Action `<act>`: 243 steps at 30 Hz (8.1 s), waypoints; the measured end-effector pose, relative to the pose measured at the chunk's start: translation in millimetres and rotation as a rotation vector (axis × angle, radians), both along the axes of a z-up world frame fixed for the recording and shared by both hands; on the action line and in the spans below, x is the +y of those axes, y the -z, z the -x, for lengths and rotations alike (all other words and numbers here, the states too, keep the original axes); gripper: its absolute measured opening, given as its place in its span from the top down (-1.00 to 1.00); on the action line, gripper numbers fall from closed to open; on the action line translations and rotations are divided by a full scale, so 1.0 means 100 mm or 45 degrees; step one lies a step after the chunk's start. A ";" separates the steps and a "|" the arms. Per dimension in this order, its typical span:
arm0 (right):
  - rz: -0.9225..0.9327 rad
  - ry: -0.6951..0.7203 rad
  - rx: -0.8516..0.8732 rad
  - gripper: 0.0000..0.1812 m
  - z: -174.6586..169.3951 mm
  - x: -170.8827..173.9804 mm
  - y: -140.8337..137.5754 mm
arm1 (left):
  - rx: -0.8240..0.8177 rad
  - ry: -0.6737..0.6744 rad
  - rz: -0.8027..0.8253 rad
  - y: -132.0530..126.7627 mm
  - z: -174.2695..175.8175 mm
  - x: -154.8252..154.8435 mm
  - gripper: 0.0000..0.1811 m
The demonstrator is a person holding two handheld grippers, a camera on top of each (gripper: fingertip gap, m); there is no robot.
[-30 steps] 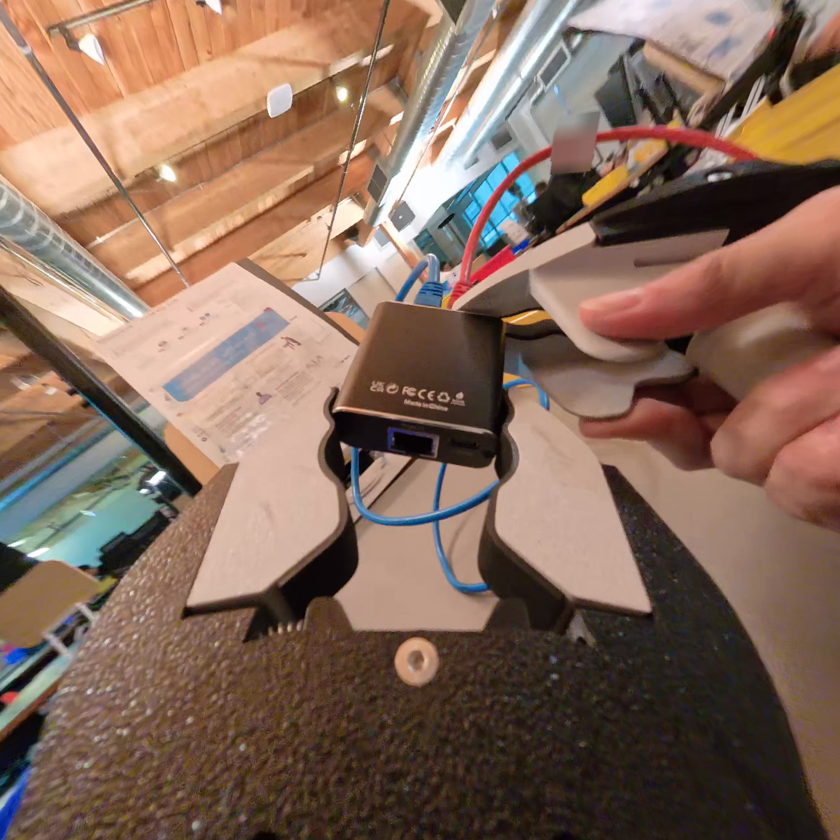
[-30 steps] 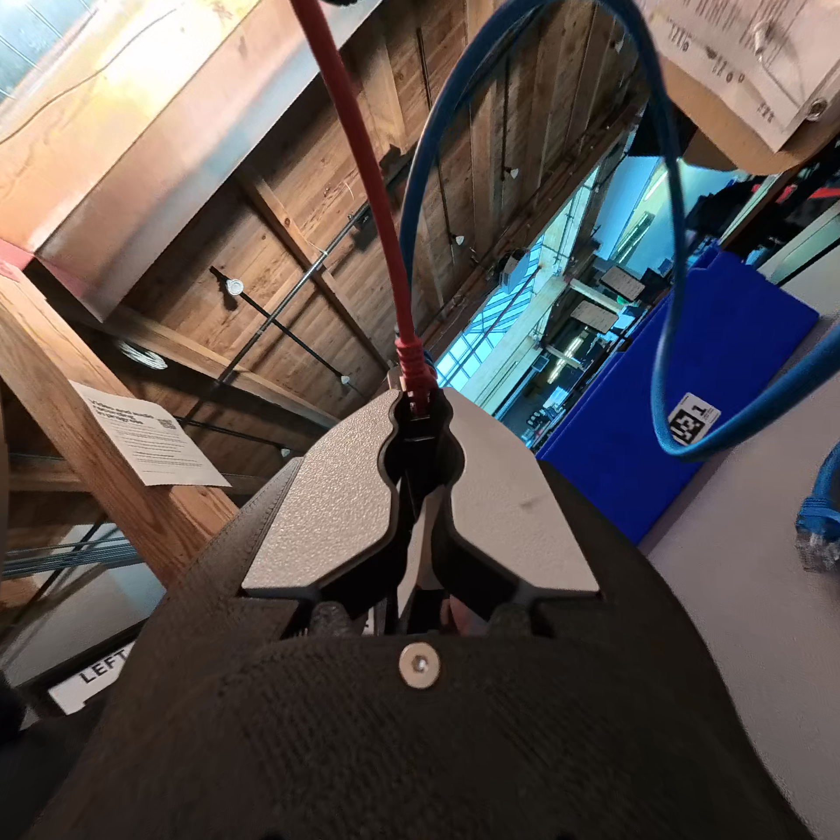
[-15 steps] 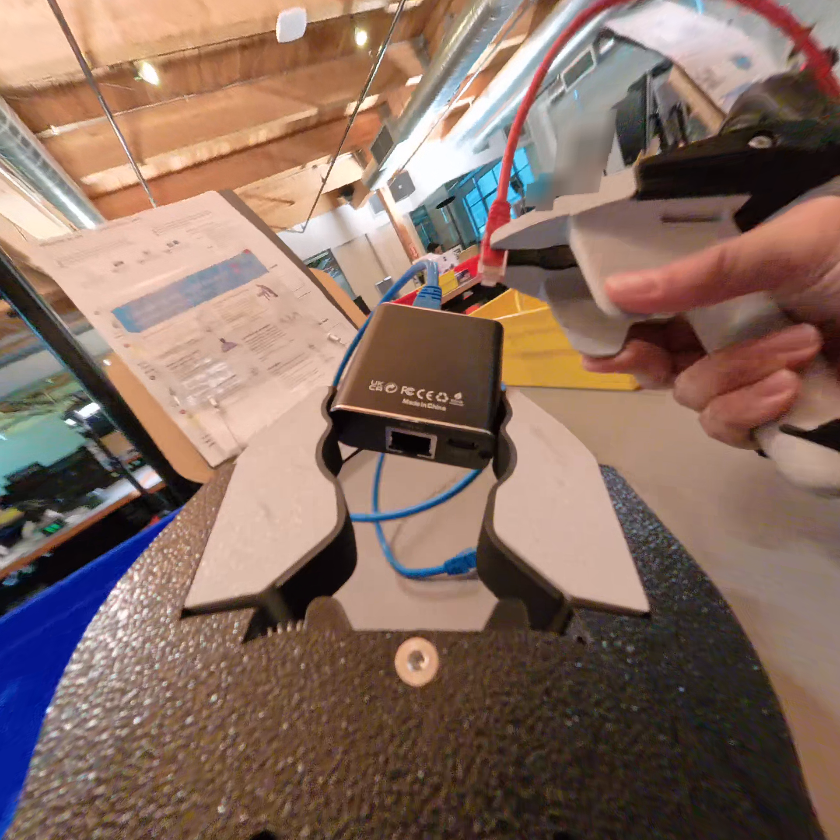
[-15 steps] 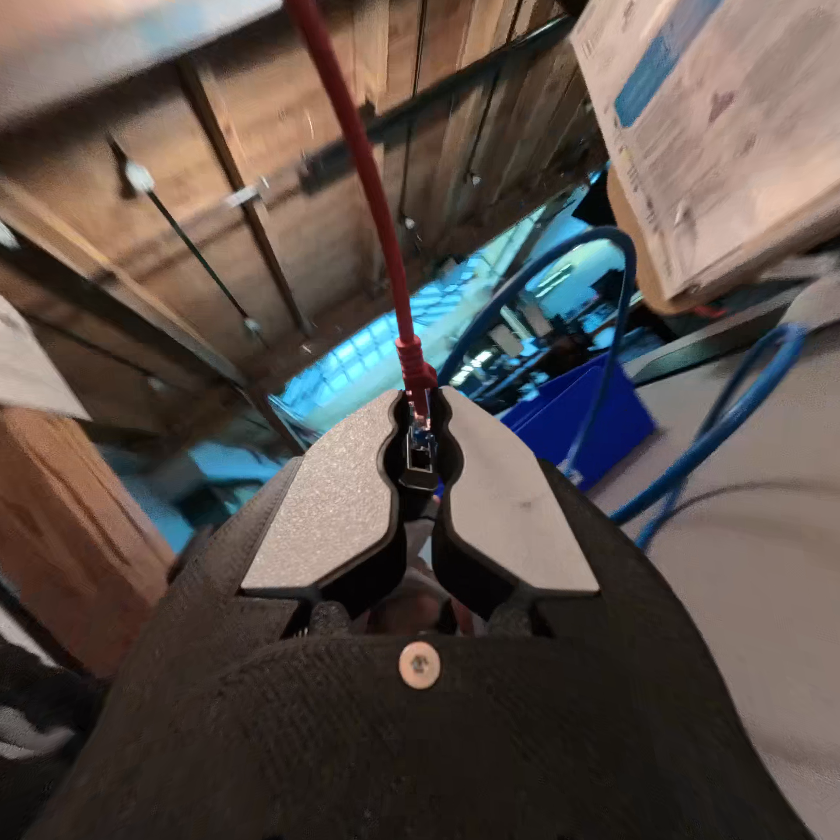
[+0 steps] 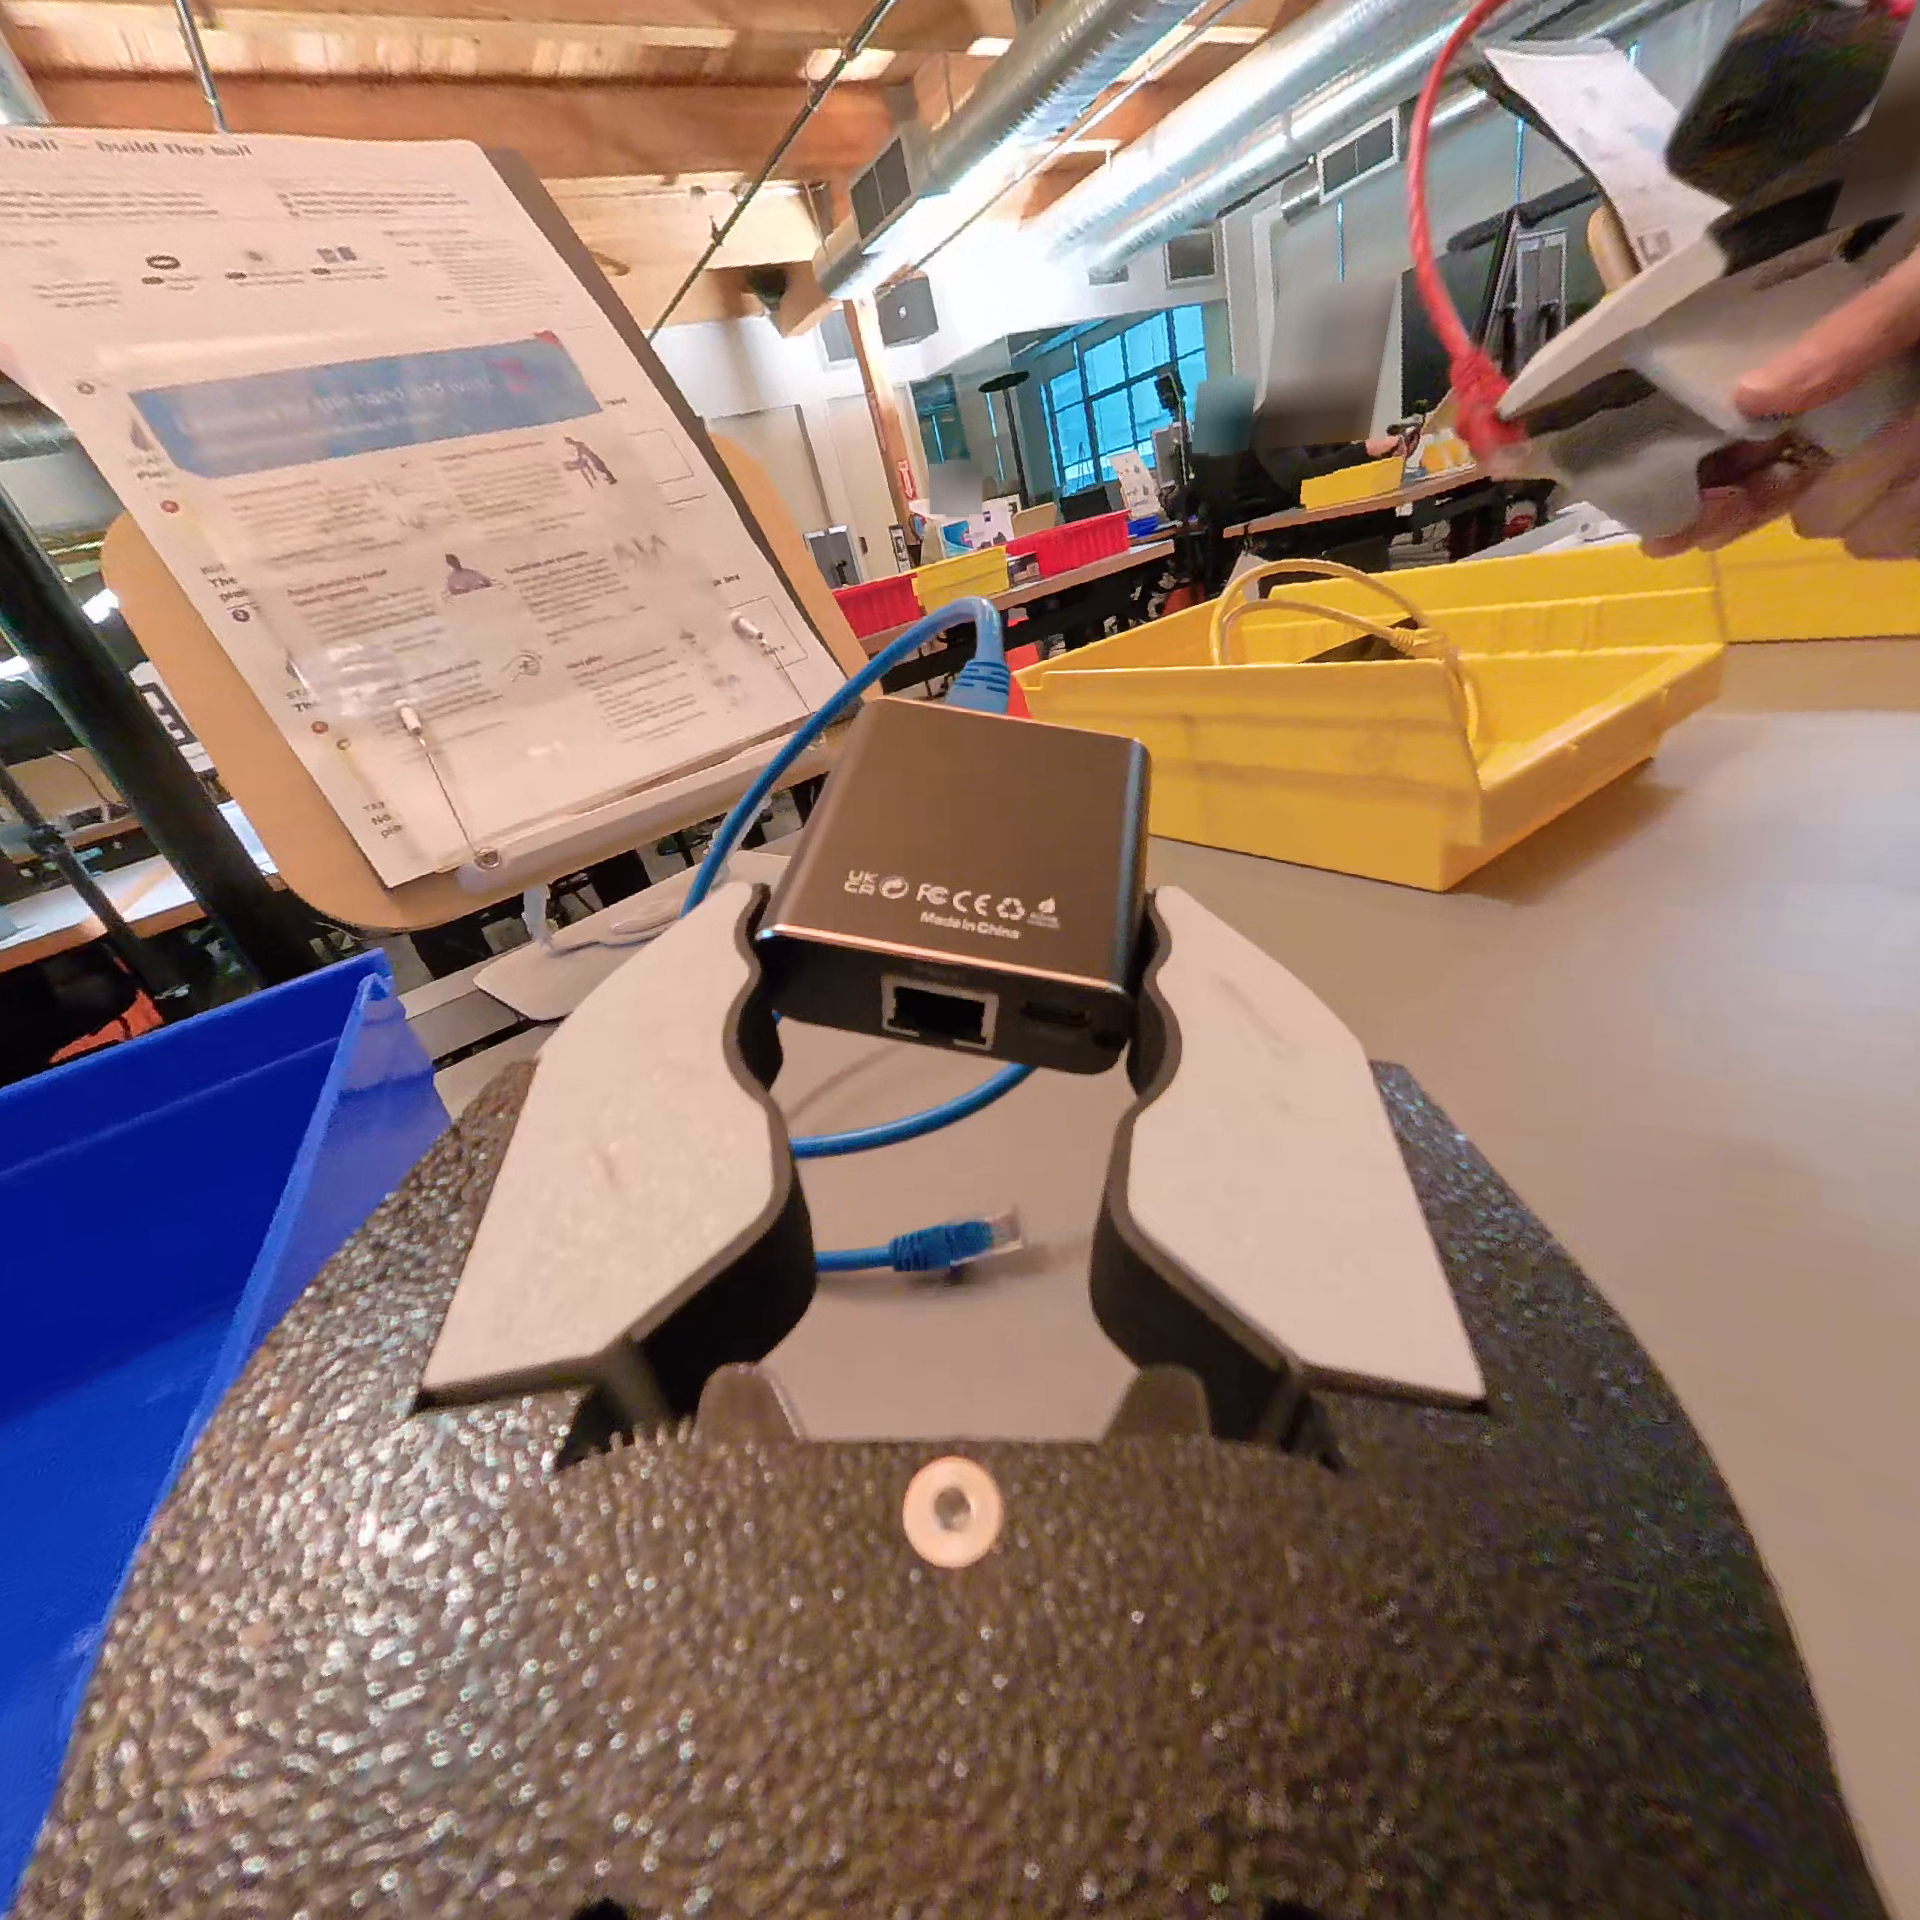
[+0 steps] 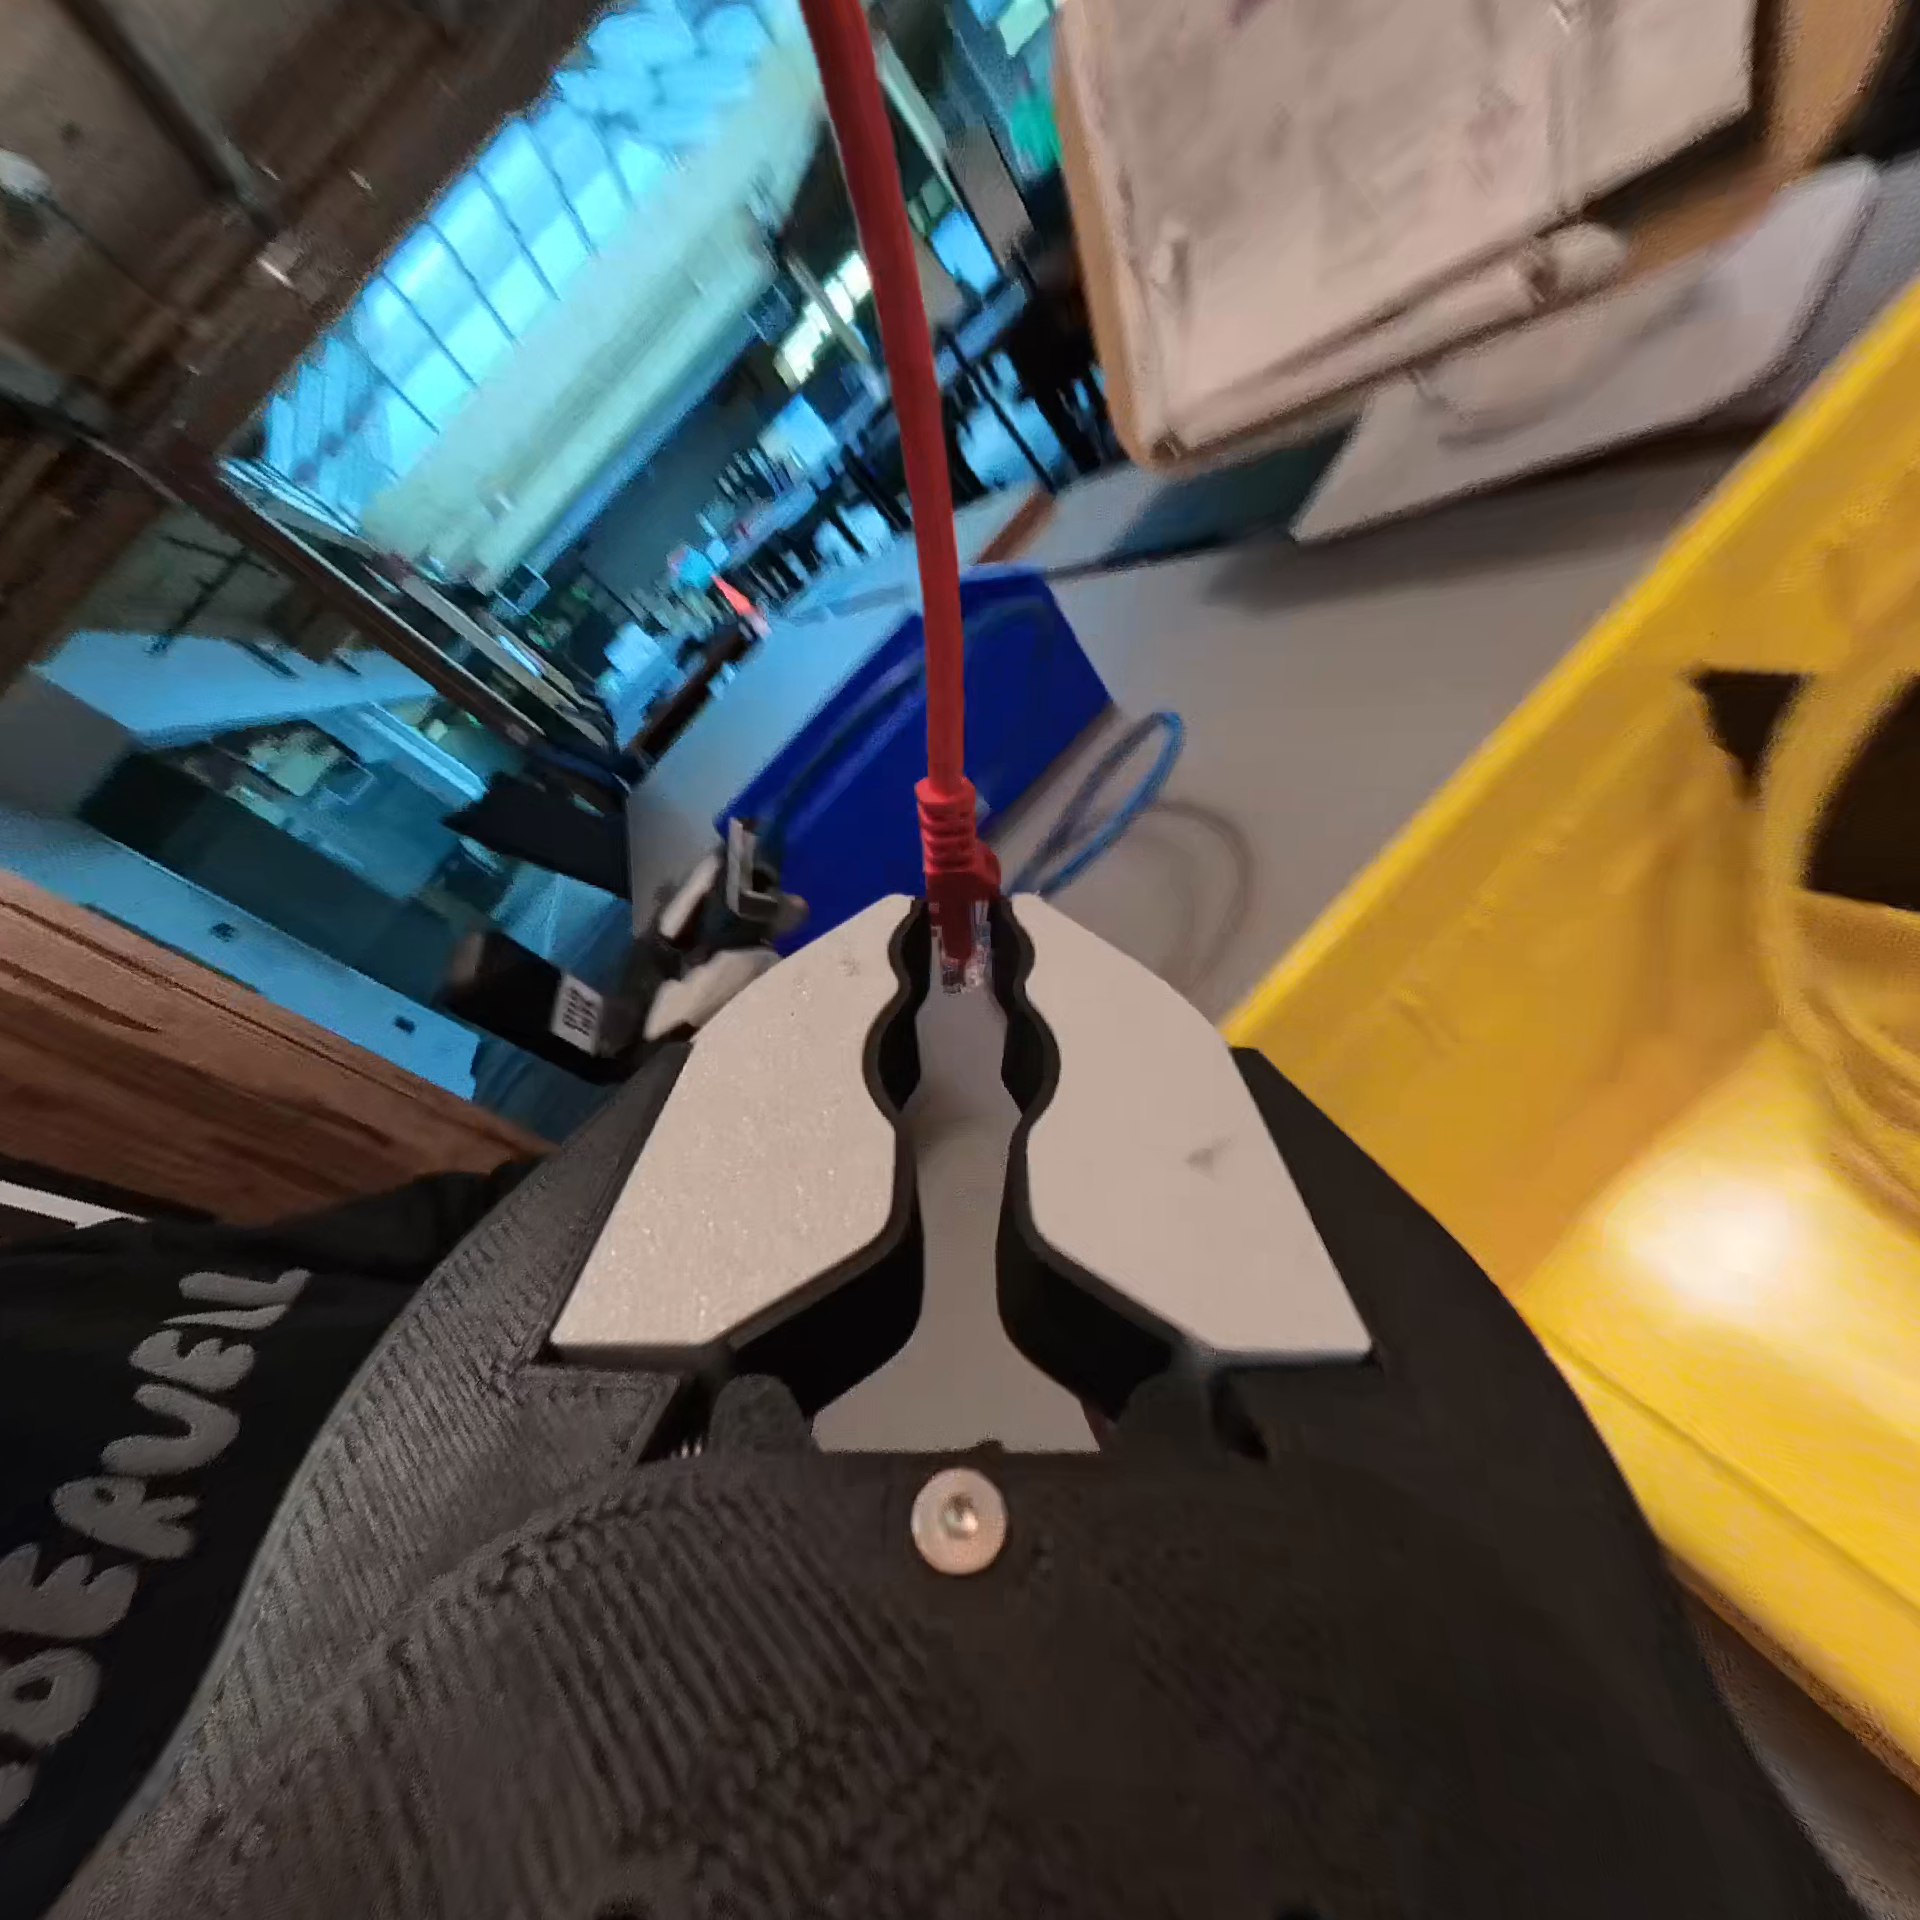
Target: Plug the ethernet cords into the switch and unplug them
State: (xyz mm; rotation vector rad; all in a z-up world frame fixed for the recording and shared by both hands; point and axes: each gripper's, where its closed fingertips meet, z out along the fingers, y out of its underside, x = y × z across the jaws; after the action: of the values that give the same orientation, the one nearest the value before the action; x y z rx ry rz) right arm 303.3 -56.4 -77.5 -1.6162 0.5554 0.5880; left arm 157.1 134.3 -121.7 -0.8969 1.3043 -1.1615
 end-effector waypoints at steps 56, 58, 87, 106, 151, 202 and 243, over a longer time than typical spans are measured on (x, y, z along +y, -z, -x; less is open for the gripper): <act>1.897 -0.286 -0.897 0.52 -1.23 -0.78 1.36 | 0.052 0.086 0.048 0.11 0.00 -0.09 0.28; 1.841 -0.278 -0.873 0.59 -1.25 -0.73 1.47 | 0.053 0.089 0.051 0.11 0.00 -0.09 0.28; 1.447 0.535 -0.795 0.23 -1.38 -0.72 0.69 | 0.063 0.115 0.061 0.12 -0.01 -0.11 0.28; -0.261 -0.316 0.063 0.16 1.77 1.31 0.21 | -0.074 0.350 -0.154 -0.15 0.17 -0.56 0.28; -0.702 0.106 0.527 0.85 1.44 1.38 0.25 | -0.026 0.304 -0.173 -0.03 0.13 -0.45 0.28; -0.726 0.224 -0.141 0.87 1.13 0.93 -0.25 | -0.089 0.132 -0.119 -0.03 0.11 -0.47 0.28; -0.207 0.096 -0.749 0.89 0.05 -0.37 -2.13 | -0.002 0.229 0.007 0.10 0.07 -0.42 0.29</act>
State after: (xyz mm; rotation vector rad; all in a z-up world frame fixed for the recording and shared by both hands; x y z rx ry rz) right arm 298.3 -93.7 135.1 -1.5113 0.1246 0.0805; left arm 150.4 92.7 -131.6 -0.7953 1.4032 -1.3048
